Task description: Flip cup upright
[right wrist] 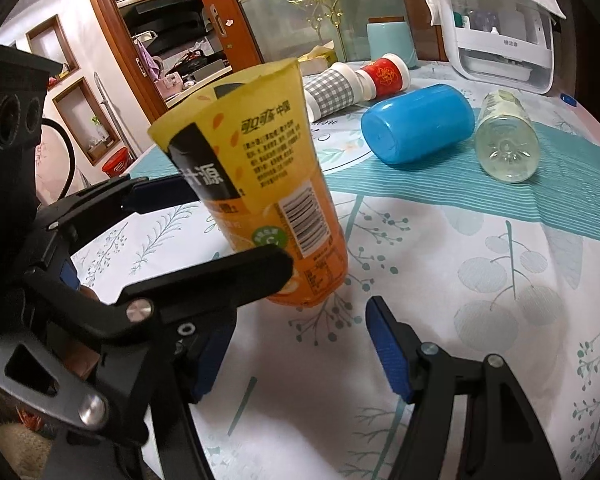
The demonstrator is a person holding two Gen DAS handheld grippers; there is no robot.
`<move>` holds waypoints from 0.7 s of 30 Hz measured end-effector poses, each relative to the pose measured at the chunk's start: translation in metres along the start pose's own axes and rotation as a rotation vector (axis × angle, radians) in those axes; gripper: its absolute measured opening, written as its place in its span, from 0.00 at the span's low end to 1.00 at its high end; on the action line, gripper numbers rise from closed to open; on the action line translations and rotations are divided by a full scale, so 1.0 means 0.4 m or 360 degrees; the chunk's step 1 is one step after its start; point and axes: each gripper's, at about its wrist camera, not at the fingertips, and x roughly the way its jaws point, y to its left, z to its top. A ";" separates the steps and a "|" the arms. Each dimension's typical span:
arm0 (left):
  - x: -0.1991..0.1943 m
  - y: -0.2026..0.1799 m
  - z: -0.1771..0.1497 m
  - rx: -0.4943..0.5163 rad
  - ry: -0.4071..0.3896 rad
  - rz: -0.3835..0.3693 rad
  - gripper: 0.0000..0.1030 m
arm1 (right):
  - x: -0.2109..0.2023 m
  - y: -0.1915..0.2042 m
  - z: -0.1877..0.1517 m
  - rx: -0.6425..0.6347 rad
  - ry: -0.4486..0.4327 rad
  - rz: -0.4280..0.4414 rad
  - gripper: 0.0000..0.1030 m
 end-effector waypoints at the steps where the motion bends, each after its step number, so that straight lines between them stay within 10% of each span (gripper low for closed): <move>1: -0.002 -0.001 -0.001 -0.0005 0.0002 0.0006 0.80 | -0.003 0.001 -0.002 0.0000 -0.0002 0.0000 0.65; 21: -0.233 -0.008 0.015 -0.0192 -0.0030 0.0229 0.80 | -0.198 0.067 -0.020 0.0002 -0.0135 -0.0160 0.66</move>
